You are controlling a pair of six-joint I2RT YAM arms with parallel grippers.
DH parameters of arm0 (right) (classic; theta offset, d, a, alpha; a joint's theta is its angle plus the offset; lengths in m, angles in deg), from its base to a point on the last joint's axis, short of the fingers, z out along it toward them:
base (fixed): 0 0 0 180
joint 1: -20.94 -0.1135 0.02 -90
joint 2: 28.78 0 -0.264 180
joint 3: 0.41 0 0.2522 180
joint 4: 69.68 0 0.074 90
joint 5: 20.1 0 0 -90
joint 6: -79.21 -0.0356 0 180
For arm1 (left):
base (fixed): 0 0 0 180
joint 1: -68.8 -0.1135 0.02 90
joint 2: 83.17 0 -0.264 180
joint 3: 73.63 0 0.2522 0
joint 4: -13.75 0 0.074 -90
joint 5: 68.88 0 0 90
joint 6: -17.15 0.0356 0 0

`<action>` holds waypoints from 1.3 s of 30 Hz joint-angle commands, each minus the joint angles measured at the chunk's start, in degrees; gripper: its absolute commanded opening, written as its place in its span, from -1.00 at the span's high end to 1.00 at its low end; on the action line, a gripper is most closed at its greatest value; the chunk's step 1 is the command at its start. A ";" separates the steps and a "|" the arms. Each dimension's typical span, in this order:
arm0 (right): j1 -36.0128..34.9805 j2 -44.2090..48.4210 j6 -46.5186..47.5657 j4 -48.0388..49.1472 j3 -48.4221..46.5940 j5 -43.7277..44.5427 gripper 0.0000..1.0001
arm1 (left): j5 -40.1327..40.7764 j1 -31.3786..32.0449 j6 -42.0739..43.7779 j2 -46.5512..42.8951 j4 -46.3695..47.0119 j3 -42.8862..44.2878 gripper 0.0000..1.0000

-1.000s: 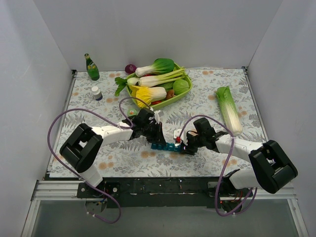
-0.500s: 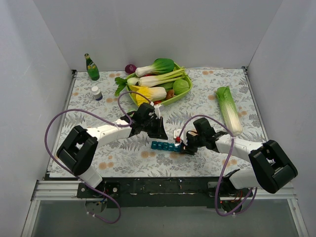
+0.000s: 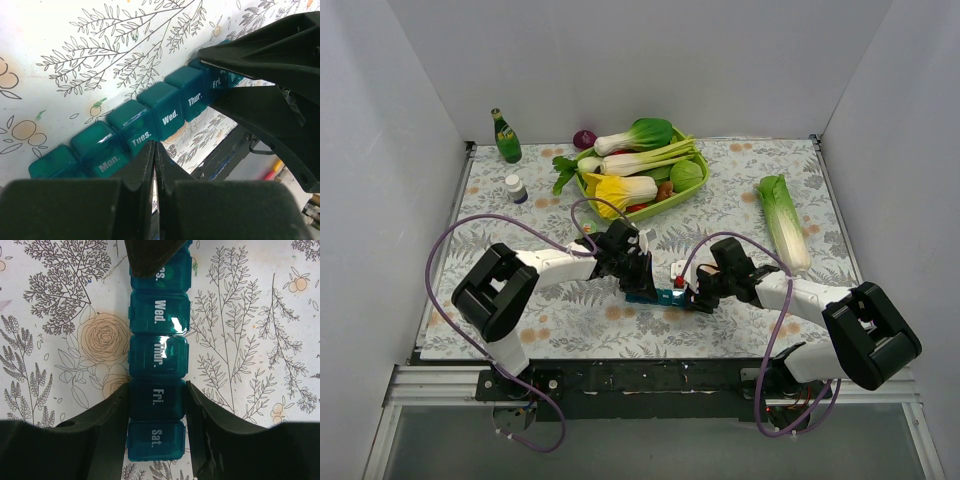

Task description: Sort the pills into containers

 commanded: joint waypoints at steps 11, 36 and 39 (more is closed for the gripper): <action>-0.26 -1.23 0.13 -4.46 -0.08 3.48 -0.13 | 11.50 0.39 -0.37 -21.95 -2.94 -0.22 0.70; -0.26 4.32 -6.27 -11.49 -8.78 -9.96 0.09 | 1.76 -1.02 -4.23 -28.49 16.21 -15.00 0.49; -0.26 1.42 -7.68 -11.06 -10.01 -8.57 0.50 | -0.26 -1.02 -4.23 -21.54 20.17 -13.51 0.54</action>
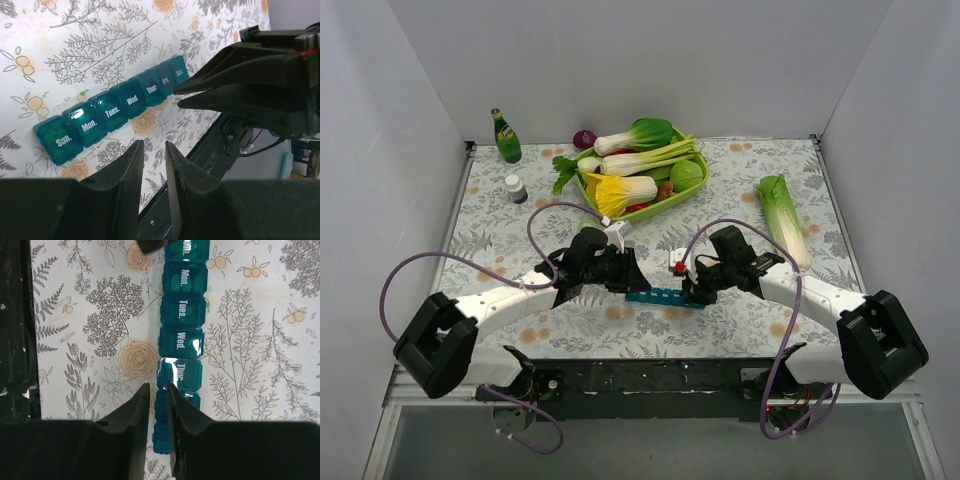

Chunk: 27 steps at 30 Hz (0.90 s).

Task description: Sort the pills into containers

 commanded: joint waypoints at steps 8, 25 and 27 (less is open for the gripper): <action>-0.17 -3.03 -5.31 1.65 -4.09 -0.53 0.87 | -6.61 -0.06 -0.56 14.73 12.09 2.48 0.63; -1.05 -12.96 -7.33 3.58 -1.81 6.41 0.97 | -3.89 -0.06 -0.91 20.27 10.59 3.00 0.65; -1.05 -11.74 -7.42 3.41 -1.72 6.06 0.97 | -4.06 -0.06 -0.82 20.45 10.59 3.09 0.65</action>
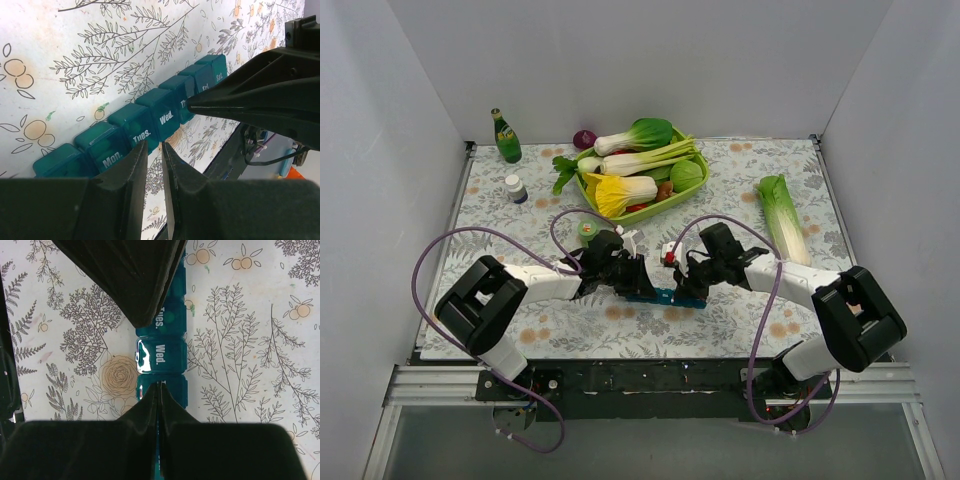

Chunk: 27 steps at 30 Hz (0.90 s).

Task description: Sort the pills into containers

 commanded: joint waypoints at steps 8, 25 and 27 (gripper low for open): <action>-0.33 5.42 2.27 -7.46 -4.81 0.05 0.94 | 0.26 -0.06 0.36 -2.15 -0.60 3.14 0.63; -0.33 5.53 3.86 -9.31 0.37 6.63 0.93 | -0.35 -0.15 0.18 0.73 -1.22 4.37 0.60; -0.33 3.25 3.86 -8.87 0.98 7.69 0.93 | -0.44 -0.15 0.09 1.26 -0.87 4.02 0.61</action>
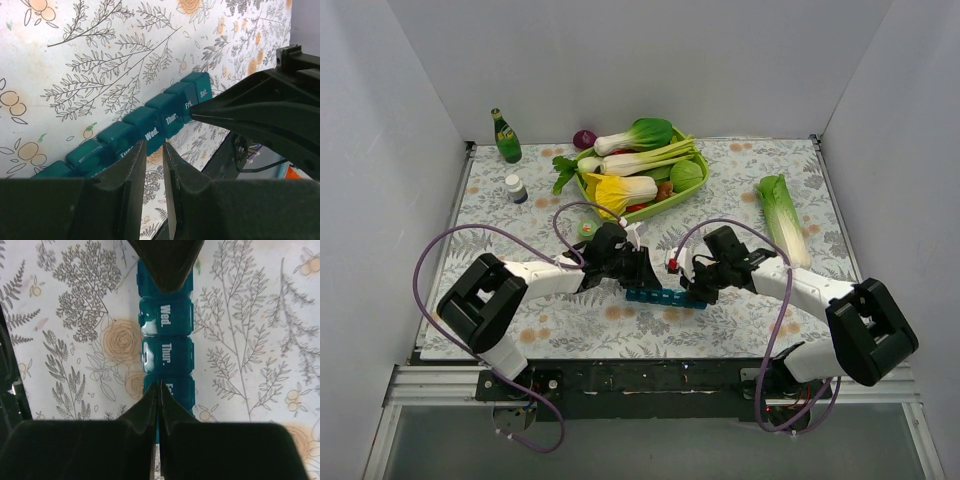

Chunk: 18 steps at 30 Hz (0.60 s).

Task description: Sort the pills into containers

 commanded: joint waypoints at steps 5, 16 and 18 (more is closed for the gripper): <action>-0.20 -4.71 0.71 -0.24 1.14 1.38 0.94 | -0.77 -0.06 0.27 2.06 0.90 -0.59 0.61; 1.73 4.68 2.12 -7.35 -7.47 -1.09 0.73 | 0.29 -0.32 -0.17 -5.92 -0.68 2.22 0.52; 2.87 6.80 1.24 -7.27 -9.14 -0.21 0.55 | 1.42 -0.32 -0.35 -9.18 -1.20 3.18 0.38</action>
